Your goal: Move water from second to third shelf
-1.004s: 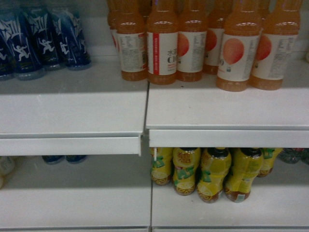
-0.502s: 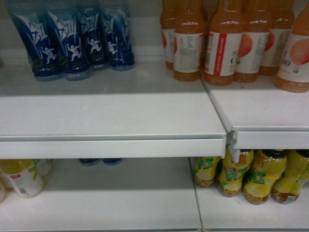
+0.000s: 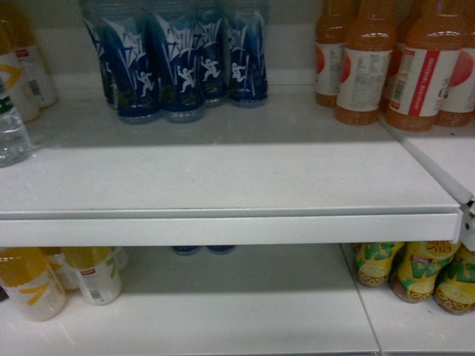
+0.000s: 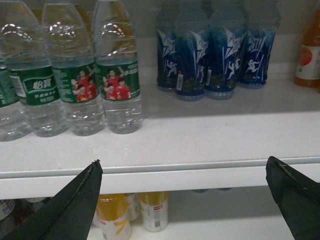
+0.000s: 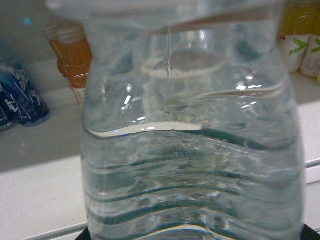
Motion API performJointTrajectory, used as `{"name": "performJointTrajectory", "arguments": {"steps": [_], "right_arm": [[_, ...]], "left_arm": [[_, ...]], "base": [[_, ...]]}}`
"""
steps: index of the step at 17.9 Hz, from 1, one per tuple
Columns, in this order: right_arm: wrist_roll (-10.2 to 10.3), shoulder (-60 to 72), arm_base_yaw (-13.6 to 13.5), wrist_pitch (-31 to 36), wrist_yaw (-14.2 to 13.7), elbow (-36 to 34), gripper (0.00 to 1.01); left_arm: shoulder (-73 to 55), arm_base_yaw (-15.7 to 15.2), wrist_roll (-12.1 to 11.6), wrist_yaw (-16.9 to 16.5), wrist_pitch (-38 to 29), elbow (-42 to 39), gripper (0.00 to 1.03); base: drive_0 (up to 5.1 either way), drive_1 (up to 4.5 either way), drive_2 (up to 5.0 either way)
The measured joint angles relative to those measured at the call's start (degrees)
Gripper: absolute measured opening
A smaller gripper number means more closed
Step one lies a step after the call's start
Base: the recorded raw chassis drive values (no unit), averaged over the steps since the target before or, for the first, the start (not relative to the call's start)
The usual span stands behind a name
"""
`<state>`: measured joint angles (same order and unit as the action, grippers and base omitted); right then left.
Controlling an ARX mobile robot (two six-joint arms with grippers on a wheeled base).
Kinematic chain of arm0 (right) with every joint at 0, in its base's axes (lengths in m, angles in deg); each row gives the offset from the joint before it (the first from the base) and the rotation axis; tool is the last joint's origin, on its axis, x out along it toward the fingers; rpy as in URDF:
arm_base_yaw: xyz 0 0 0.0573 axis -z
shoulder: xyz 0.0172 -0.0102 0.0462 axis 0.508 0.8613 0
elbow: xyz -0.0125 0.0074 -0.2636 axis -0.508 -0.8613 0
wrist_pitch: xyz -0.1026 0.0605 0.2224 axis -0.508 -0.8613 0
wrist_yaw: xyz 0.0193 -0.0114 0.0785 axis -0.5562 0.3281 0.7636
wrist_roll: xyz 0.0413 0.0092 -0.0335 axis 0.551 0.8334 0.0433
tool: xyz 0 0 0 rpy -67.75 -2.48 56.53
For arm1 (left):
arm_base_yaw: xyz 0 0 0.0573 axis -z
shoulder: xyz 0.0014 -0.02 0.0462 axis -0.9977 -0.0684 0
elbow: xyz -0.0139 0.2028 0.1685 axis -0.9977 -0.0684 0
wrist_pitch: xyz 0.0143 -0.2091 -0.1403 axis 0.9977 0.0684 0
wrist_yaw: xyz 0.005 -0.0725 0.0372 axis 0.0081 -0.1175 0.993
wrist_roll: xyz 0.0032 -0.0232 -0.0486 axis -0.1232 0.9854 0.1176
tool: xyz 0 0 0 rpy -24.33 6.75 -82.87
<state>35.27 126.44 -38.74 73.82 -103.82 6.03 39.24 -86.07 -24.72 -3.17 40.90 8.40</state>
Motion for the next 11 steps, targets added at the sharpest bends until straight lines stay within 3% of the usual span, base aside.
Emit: {"name": "performJointTrajectory", "arguments": {"steps": [11], "right_arm": [[0.0,0.1,0.0,-0.1,0.5,0.0,0.44]], "left_arm": [[0.0,0.0,0.0,0.0,0.1,0.0,0.98]], "base": [[-4.7,2.32,2.3]]}}
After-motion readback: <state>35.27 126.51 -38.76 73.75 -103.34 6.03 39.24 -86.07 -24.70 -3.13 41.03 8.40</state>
